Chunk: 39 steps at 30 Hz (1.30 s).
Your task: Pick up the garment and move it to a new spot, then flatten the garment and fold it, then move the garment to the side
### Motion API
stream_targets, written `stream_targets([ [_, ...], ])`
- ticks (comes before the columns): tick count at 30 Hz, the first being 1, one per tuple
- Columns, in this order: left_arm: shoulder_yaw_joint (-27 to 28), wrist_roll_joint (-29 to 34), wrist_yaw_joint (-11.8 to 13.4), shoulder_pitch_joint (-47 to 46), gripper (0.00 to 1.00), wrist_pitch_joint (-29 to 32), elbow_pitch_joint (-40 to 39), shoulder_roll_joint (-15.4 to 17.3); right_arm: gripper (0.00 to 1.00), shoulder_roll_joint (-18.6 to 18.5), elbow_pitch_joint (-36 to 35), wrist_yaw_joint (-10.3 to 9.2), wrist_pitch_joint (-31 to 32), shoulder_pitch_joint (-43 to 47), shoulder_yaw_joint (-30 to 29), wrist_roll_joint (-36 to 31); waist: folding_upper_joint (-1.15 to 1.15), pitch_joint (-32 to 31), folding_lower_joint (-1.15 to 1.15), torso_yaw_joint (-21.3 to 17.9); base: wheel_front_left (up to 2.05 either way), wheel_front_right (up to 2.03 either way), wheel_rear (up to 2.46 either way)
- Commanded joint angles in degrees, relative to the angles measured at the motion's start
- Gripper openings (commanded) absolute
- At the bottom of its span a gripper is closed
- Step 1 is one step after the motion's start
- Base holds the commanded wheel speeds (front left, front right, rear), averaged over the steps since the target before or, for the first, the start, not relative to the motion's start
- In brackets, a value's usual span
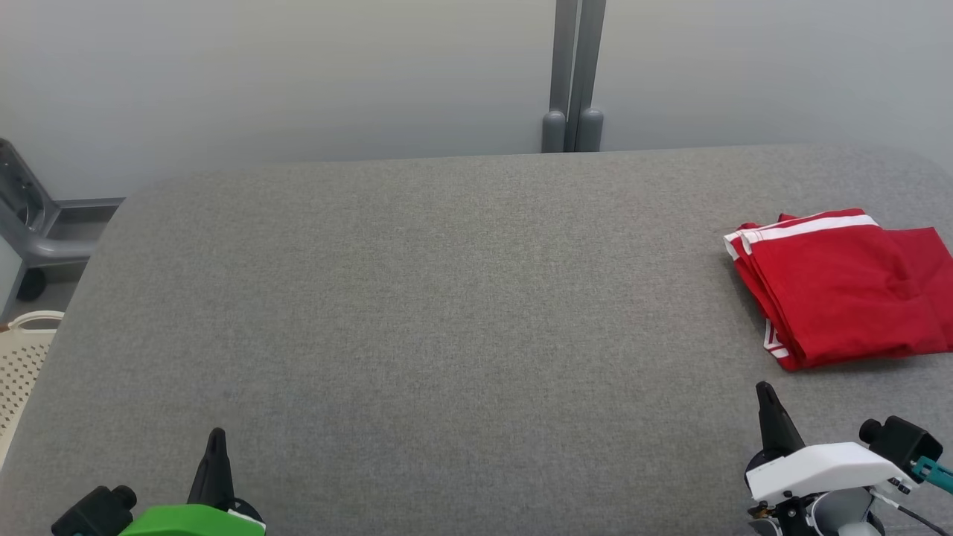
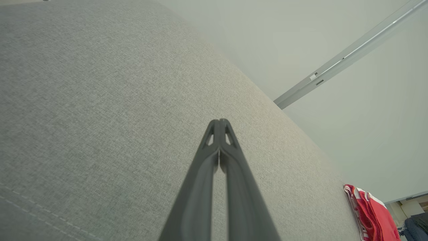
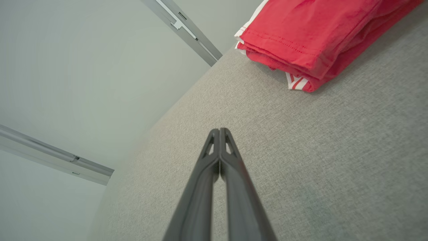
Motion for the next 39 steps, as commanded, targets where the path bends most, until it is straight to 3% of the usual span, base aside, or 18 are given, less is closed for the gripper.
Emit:
stream_targets([
  [1, 0.50, -2.44, -0.46, -2.11, 0.00, 0.67, -0.89, 0.23, 0.00, -0.31, -1.54, 0.01, 0.56, -0.38, -0.35, 2.64, 0.00, 0.08, 0.00, -0.01, 0.00, 0.00, 0.00],
  [39, 2.48, -25.24, -1.56, -6.14, 0.00, 7.44, -2.03, -0.08, 0.00, -0.44, -7.11, 0.01, 6.18, 0.23, -2.29, 25.98, 0.00, 1.42, 0.00, -0.21, 0.00, 0.00, 0.00],
])
